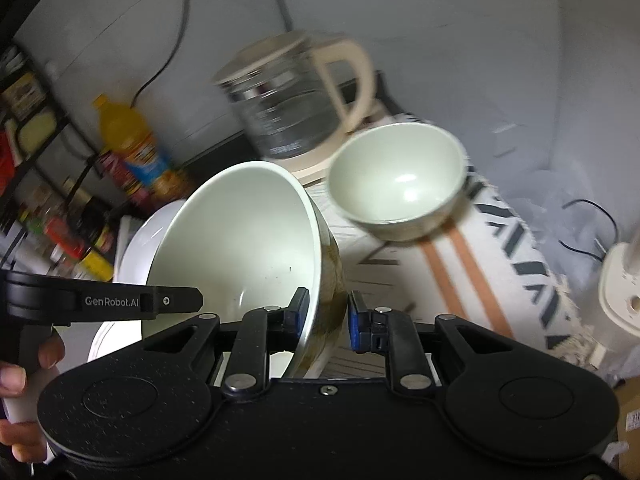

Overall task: Organize plates and bowls
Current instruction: 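Lift the large pale green bowl and carry it over the red bowl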

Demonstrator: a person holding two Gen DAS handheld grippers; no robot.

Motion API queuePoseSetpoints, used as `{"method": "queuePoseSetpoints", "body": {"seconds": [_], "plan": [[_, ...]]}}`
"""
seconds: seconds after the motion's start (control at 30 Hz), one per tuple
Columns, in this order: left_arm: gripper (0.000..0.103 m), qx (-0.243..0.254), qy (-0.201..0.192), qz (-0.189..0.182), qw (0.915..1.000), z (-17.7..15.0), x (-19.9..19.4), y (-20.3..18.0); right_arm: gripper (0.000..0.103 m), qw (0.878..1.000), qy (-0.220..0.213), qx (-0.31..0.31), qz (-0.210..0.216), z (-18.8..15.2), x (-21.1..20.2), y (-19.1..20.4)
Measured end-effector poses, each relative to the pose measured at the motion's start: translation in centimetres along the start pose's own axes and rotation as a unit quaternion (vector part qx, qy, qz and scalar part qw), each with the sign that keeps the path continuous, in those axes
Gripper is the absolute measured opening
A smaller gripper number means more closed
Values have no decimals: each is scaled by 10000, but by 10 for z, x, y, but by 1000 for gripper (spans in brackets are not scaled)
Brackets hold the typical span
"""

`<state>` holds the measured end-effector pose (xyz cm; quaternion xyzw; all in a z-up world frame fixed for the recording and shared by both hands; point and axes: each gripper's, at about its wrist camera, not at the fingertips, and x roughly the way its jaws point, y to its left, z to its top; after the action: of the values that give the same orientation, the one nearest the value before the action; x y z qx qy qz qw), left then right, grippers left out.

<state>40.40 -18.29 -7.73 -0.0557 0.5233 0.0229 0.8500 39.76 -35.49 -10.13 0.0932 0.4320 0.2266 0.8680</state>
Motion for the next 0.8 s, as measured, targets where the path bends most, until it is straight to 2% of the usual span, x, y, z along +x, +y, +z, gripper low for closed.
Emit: {"method": "queuePoseSetpoints", "body": {"seconds": [0.13, 0.33, 0.53, 0.8], "plan": [[17, -340, 51, 61, 9994, -6, -7, 24, 21, 9995, 176, -187, 196, 1, 9, 17], [17, -591, 66, 288, 9978, -17, -12, 50, 22, 9972, 449, -495, 348, -2, 24, 39], [17, -742, 176, 384, 9963, -28, -5, 70, 21, 9954, 622, -680, 271, -13, 35, 55], [17, -568, 203, 363, 9975, -40, 1, 82, 21, 9961, 616, -633, -51, -24, 40, 71]]}}
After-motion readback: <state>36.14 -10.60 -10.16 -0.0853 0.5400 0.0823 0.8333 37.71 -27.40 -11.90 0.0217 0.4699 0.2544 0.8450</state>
